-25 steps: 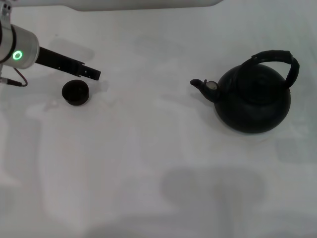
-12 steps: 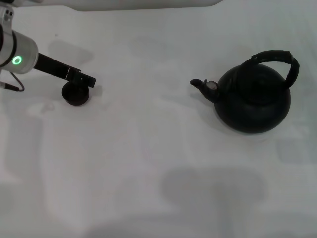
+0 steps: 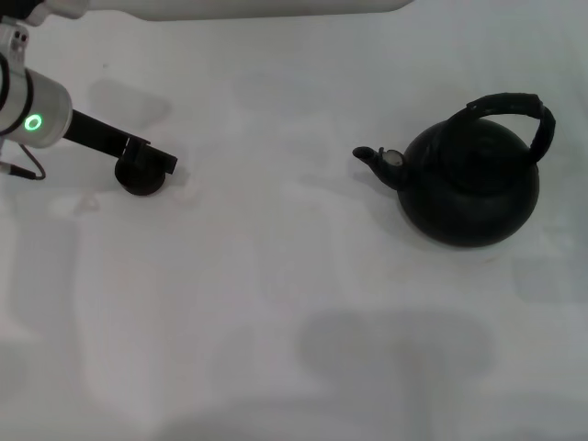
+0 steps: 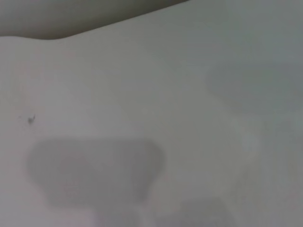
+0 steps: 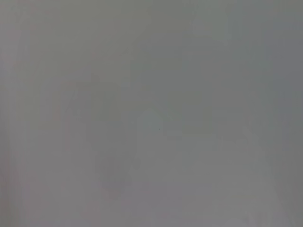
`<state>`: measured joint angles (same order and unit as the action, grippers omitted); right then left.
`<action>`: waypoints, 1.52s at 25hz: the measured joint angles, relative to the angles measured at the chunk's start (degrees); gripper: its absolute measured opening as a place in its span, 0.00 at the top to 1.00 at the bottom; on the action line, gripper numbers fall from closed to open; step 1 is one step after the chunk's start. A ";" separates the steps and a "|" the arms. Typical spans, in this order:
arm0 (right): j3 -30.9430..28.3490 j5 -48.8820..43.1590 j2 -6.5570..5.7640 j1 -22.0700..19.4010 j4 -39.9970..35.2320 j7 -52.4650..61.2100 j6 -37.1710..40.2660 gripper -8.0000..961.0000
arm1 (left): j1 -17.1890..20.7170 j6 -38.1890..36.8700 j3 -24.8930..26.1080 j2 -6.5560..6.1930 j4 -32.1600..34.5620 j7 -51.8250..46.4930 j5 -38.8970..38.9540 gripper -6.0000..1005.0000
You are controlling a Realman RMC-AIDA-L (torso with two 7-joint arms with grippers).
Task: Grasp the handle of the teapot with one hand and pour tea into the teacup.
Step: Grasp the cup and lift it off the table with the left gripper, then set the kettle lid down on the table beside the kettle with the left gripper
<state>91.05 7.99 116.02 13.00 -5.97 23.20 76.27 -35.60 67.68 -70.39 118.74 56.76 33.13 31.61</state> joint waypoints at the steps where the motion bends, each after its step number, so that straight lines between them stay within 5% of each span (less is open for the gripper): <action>1: 0.00 0.00 0.00 0.01 0.00 -0.01 0.00 0.10 | 0.00 -0.01 0.00 0.00 -0.11 0.00 0.00 0.14; 22: 0.00 0.01 -0.22 0.32 0.00 -0.09 -0.52 0.10 | -1.65 0.07 -0.48 -0.01 -2.67 -1.26 -0.49 0.16; 29: 0.00 0.01 -0.36 0.30 -0.02 -0.15 -0.52 0.10 | -3.23 0.43 -0.40 -0.26 -5.01 -1.45 -0.52 0.32; 38: -1.52 0.01 -0.36 0.54 -0.03 -0.25 -0.52 0.10 | -5.70 6.74 -0.71 -0.05 2.47 -1.35 -0.58 0.32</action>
<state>89.53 8.00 115.66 13.54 -6.00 22.95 75.76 -41.30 74.42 -71.10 118.69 59.23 31.78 31.03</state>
